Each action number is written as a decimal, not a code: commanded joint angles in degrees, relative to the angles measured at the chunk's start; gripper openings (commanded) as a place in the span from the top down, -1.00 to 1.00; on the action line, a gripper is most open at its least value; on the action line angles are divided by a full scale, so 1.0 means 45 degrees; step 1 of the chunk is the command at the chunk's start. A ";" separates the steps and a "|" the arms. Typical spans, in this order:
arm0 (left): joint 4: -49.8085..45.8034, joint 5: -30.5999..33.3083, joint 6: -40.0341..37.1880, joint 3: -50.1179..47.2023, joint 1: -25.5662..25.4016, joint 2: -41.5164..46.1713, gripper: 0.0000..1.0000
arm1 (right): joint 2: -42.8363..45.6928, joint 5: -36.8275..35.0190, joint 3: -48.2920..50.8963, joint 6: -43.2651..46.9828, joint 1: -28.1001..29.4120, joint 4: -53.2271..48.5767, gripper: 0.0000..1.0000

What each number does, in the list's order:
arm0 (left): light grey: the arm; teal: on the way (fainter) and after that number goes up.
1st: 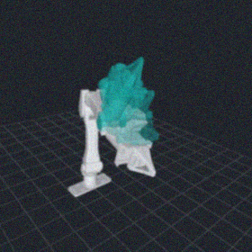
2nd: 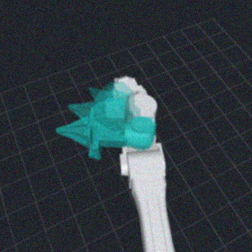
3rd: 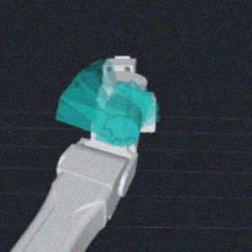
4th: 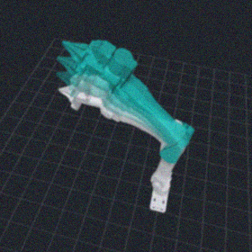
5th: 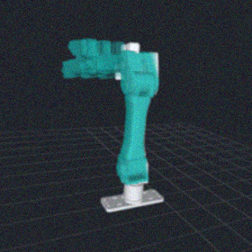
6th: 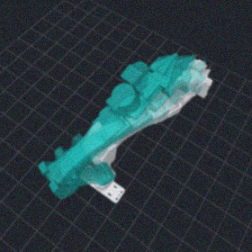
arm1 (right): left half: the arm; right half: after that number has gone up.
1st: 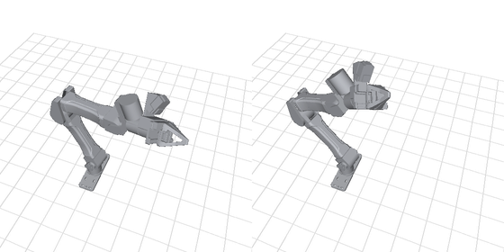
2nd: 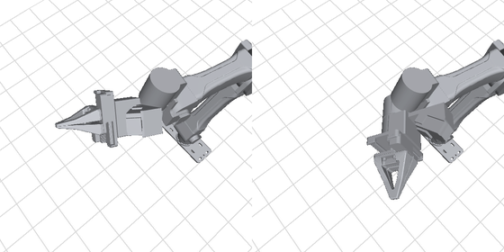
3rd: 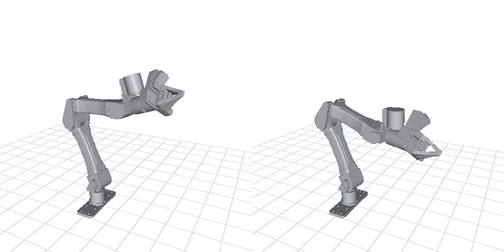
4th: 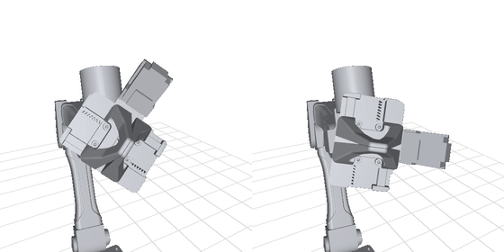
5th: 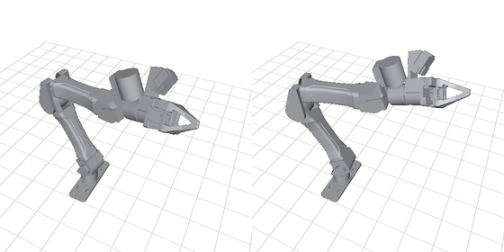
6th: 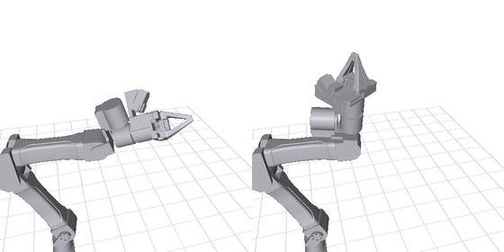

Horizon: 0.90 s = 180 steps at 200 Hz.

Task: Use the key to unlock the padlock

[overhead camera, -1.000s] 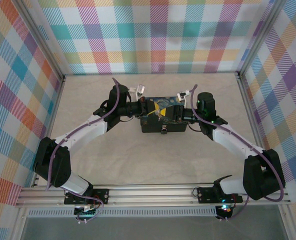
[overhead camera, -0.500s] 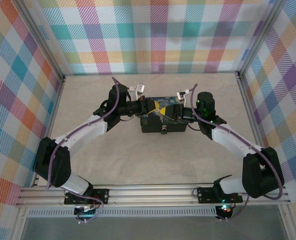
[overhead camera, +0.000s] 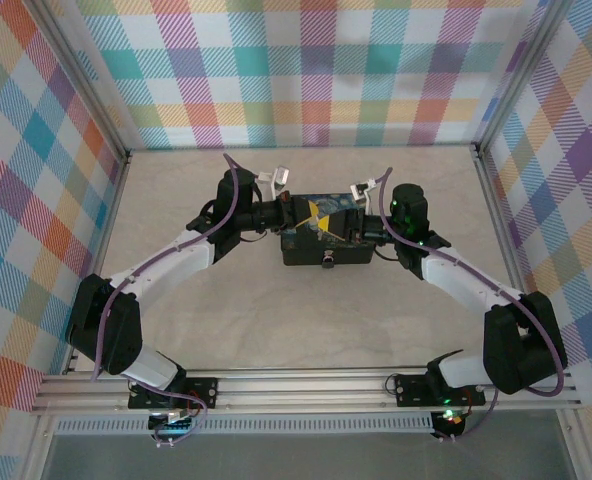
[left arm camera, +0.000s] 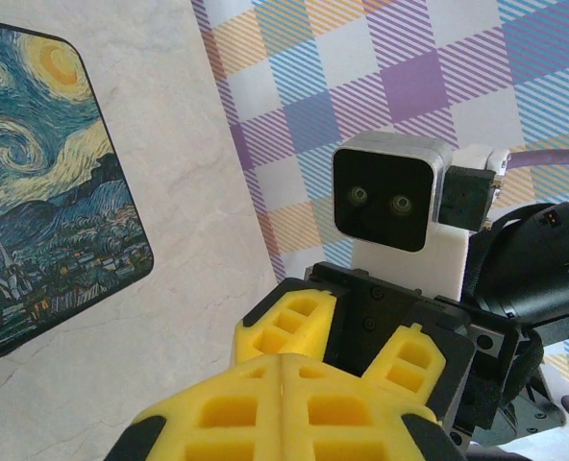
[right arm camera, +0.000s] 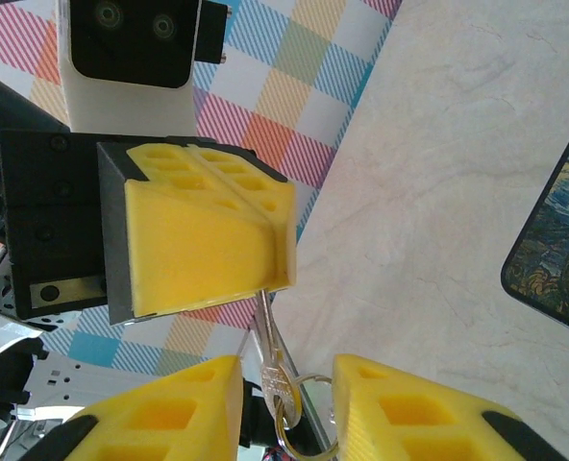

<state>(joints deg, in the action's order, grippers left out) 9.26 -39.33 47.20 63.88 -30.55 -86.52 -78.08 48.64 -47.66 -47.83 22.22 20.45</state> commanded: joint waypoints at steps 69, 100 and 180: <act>0.0599 0.0103 0.0185 -0.0073 0.0186 0.0125 1.00 | -0.0265 0.0764 -0.0099 -0.0735 0.0082 0.1665 0.68; 0.0560 0.0234 0.0233 -0.0166 0.0254 0.0145 1.00 | -0.0216 0.0886 -0.0047 -0.0776 0.0082 0.1903 0.85; -0.2136 -0.0721 -0.1889 0.0715 0.0652 0.0175 0.14 | -0.0108 0.1396 -0.1041 0.2170 0.0043 -0.1850 0.93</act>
<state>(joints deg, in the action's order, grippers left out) 7.62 -39.53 45.84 63.96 -28.91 -86.52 -79.02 51.29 -48.38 -46.98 22.20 21.37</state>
